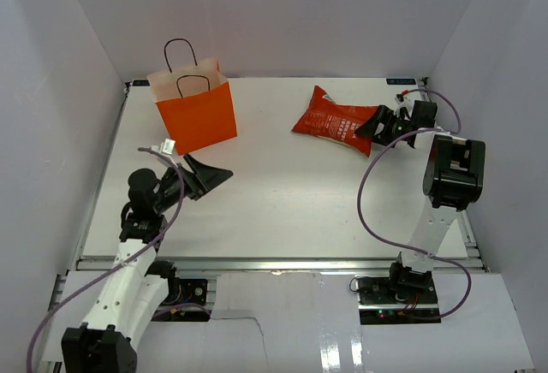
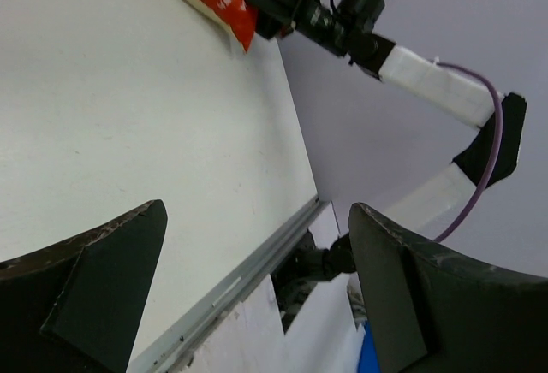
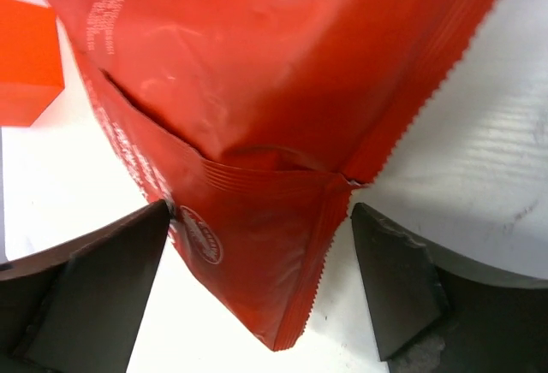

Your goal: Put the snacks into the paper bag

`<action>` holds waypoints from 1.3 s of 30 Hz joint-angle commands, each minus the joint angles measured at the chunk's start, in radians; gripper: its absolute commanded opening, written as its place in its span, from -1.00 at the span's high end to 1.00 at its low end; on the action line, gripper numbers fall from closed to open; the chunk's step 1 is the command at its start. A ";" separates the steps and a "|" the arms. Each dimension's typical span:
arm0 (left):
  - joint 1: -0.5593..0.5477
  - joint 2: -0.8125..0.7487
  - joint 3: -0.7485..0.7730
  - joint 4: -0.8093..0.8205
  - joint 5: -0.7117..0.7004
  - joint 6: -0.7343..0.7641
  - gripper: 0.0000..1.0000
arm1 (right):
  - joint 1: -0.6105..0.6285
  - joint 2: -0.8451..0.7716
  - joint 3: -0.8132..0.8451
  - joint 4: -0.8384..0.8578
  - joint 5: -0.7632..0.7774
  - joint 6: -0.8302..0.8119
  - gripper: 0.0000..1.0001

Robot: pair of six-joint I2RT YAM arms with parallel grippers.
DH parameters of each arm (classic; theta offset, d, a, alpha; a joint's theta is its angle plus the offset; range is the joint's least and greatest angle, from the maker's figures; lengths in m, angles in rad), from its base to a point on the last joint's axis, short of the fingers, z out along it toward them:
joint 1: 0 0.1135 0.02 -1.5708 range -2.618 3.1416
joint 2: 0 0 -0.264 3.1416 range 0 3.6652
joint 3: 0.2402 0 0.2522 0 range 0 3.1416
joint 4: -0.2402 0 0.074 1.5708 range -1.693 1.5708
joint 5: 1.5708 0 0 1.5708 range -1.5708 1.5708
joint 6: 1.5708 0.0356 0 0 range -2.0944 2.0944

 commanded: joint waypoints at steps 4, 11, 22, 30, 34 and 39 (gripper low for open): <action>-0.284 0.229 0.089 0.094 -0.175 0.027 -0.95 | -0.003 0.046 0.010 0.084 -0.072 0.015 -0.48; -0.444 0.527 0.245 0.156 -0.224 0.092 -0.96 | -0.011 -0.005 -0.033 0.078 -0.132 -0.060 0.34; -0.502 0.878 0.522 0.158 -0.226 0.279 -0.96 | -0.040 -0.180 -0.060 -0.309 -0.318 -0.480 0.84; -0.505 1.023 0.607 0.159 -0.220 0.349 -0.96 | -0.042 -0.229 -0.036 -0.868 -0.436 -0.999 0.85; -0.505 1.061 0.640 0.158 -0.204 0.339 -0.96 | -0.042 -0.259 -0.075 -1.087 -0.468 -1.239 0.85; -0.505 1.075 0.617 0.164 -0.198 0.273 -0.96 | -0.043 -0.241 -0.077 -1.236 -0.513 -1.384 0.85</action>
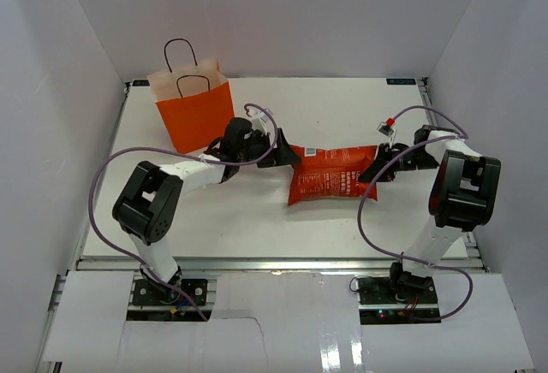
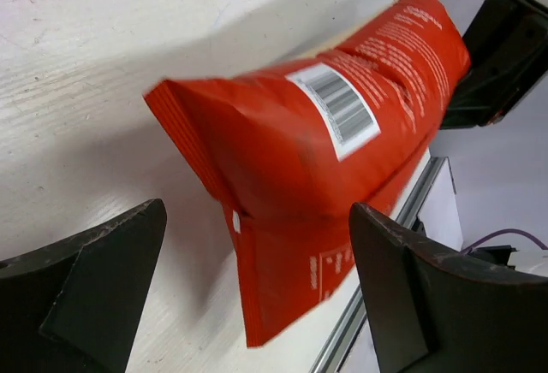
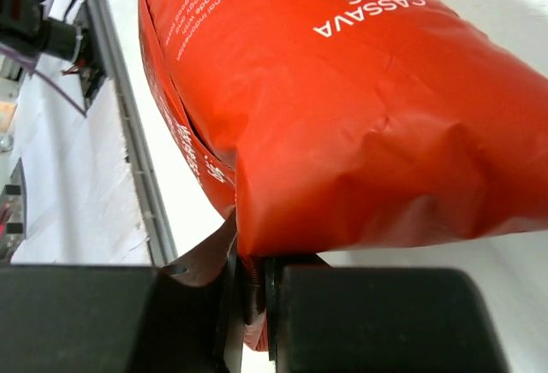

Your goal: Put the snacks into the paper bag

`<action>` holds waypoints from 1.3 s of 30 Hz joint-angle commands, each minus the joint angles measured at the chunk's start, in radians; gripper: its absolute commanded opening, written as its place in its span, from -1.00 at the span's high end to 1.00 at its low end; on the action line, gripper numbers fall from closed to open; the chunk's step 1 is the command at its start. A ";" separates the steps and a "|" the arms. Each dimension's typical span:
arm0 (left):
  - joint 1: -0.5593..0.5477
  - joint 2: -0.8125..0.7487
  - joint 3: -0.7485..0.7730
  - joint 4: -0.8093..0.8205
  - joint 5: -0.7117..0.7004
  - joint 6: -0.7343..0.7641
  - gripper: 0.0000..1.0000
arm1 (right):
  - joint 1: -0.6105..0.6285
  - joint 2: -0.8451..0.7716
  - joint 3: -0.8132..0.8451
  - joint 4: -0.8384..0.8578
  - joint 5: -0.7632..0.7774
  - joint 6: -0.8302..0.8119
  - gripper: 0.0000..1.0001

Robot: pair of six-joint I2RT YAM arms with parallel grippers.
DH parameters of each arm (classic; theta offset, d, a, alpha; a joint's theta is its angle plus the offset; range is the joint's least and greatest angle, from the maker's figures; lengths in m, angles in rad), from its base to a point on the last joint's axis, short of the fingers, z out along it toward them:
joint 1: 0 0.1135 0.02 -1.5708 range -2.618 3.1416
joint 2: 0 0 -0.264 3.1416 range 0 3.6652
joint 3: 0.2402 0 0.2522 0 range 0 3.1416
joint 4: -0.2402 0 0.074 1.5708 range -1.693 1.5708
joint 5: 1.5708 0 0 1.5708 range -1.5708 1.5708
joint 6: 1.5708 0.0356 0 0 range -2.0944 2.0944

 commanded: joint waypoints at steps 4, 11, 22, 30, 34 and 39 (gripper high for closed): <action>-0.005 -0.002 -0.029 0.078 0.030 -0.093 -0.96 | 0.000 0.006 0.008 -0.284 -0.142 -0.280 0.85; -0.005 0.035 -0.037 0.197 0.108 -0.172 -0.96 | 0.004 -0.006 -0.009 -0.315 -0.159 -0.334 0.85; -0.005 0.044 -0.024 0.360 0.248 -0.322 -0.47 | 0.027 0.001 -0.026 -0.320 -0.237 -0.342 0.85; -0.005 -0.019 -0.043 0.372 0.268 -0.344 0.18 | 0.041 -0.012 -0.002 -0.315 -0.236 -0.337 0.84; -0.005 -0.089 -0.064 0.355 0.254 -0.300 0.48 | 0.047 -0.061 -0.008 -0.178 -0.193 -0.203 0.80; -0.005 -0.180 -0.066 0.271 0.249 -0.232 0.98 | 0.067 -0.184 -0.043 0.057 -0.087 0.032 0.48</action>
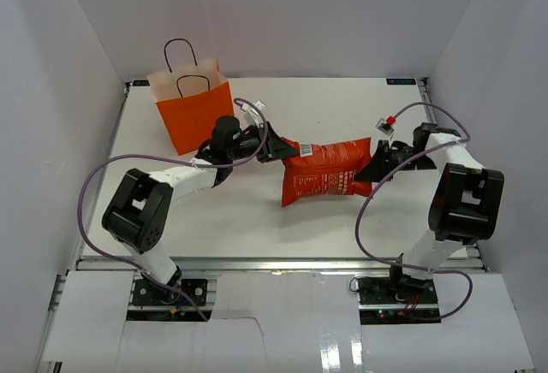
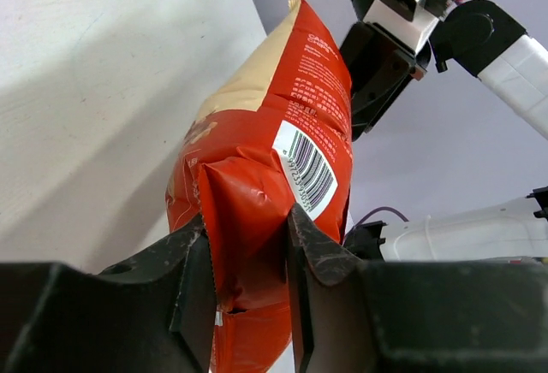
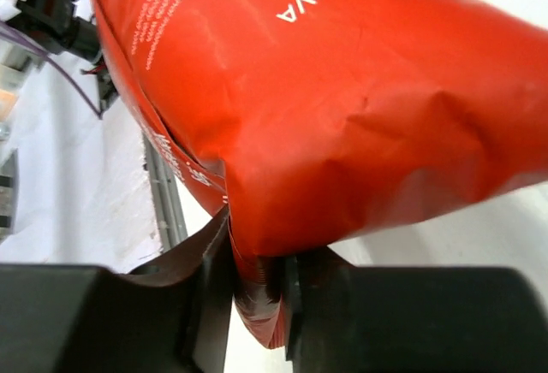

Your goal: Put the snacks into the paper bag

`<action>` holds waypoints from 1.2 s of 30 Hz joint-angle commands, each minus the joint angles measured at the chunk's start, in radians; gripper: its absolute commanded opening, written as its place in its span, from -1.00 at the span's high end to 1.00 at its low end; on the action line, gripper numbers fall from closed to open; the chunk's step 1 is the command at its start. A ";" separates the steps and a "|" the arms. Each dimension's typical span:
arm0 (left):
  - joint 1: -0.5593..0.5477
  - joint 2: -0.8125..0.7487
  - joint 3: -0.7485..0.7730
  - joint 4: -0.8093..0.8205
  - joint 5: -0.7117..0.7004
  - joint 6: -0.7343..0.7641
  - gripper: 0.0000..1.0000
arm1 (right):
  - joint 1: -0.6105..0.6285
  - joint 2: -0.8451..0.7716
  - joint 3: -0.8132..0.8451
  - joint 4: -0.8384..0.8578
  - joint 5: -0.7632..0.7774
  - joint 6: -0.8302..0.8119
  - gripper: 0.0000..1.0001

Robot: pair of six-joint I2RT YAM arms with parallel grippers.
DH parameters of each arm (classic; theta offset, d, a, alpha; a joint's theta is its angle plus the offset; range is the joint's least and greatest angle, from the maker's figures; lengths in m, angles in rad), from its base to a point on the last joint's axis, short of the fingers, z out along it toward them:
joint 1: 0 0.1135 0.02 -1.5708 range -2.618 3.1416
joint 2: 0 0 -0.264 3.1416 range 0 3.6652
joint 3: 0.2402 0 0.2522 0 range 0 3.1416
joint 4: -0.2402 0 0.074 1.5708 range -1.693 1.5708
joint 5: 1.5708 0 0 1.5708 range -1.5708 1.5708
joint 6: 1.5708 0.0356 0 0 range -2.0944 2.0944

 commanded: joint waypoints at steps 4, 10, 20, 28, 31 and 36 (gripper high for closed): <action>-0.026 -0.184 -0.003 -0.066 0.063 0.083 1.00 | 0.056 -0.130 0.009 0.231 0.049 0.248 0.27; 0.016 -0.313 0.000 -0.134 0.054 0.134 1.00 | 0.103 -0.164 0.041 0.284 0.112 0.316 -0.16; 0.132 -0.411 0.192 -0.497 0.028 0.343 1.00 | 0.120 -0.192 0.112 0.351 0.102 0.405 -0.68; 0.195 -0.388 0.593 -0.840 -0.096 0.629 1.00 | 0.120 -0.242 0.109 0.395 0.142 0.417 -0.76; 0.255 -0.324 0.788 -0.891 -0.058 0.701 1.00 | 0.120 -0.247 0.081 0.412 0.132 0.423 -0.77; 0.341 -0.210 1.035 -0.947 0.005 0.769 1.00 | 0.120 -0.259 0.052 0.412 0.135 0.412 -0.78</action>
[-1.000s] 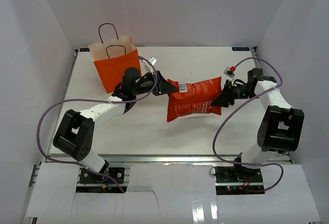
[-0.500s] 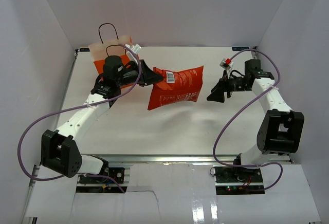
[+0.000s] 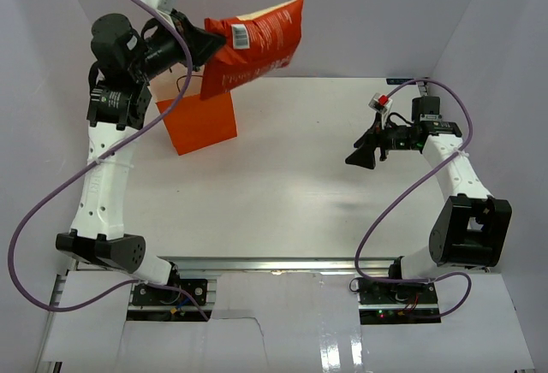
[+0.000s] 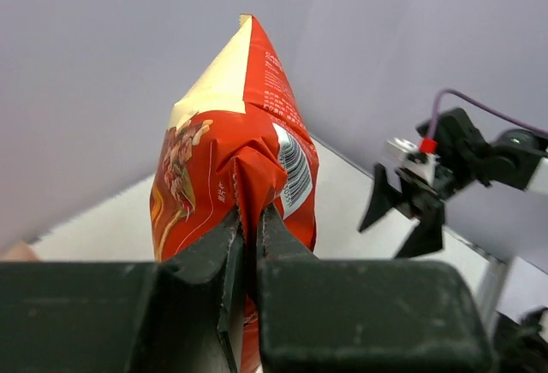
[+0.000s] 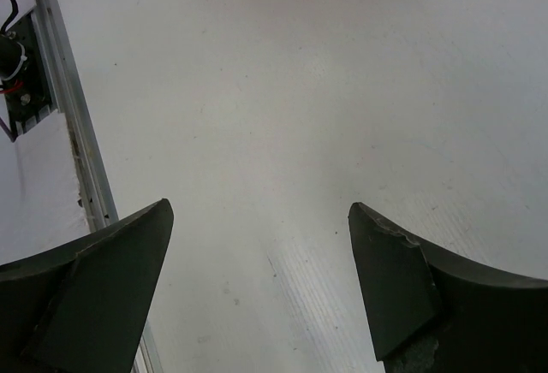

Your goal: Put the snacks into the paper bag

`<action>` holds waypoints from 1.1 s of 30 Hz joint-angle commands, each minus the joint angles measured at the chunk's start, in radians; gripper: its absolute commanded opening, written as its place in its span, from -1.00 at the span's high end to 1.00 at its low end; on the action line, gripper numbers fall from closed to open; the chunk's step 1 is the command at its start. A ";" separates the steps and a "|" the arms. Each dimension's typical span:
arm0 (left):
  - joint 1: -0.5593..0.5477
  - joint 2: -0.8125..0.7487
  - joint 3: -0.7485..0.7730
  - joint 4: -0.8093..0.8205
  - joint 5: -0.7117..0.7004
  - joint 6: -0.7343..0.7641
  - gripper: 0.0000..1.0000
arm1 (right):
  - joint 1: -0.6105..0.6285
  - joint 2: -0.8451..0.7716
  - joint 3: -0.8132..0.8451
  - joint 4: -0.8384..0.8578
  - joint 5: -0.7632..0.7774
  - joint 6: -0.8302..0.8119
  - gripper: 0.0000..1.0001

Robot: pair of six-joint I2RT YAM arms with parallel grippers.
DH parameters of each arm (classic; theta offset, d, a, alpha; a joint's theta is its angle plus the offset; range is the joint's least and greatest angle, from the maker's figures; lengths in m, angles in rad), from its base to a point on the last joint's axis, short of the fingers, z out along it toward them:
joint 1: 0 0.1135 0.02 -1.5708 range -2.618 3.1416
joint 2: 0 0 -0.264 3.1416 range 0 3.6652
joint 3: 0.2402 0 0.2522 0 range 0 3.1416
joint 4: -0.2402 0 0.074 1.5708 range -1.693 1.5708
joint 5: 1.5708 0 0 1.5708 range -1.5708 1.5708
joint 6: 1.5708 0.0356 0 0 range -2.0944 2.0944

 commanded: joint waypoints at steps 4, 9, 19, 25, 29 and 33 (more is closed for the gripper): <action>0.081 0.051 0.183 -0.042 -0.026 0.173 1.00 | -0.001 -0.035 -0.042 0.021 0.019 -0.018 -0.79; 0.097 0.005 0.174 0.019 -0.189 0.281 1.00 | -0.001 -0.029 -0.056 0.024 0.020 -0.025 -0.79; 0.115 0.013 0.257 0.007 -0.293 0.391 1.00 | -0.001 -0.006 -0.072 0.036 0.010 -0.025 -0.85; 0.117 0.011 0.274 0.041 -0.383 0.453 1.00 | -0.001 0.000 -0.088 0.044 0.003 -0.023 -0.91; 0.117 -0.010 0.267 0.043 -0.436 0.542 1.00 | -0.001 0.003 -0.101 0.058 0.003 -0.009 -0.80; 0.118 -0.045 0.221 0.046 -0.463 0.592 1.00 | -0.001 0.005 -0.111 0.081 -0.004 0.009 -0.80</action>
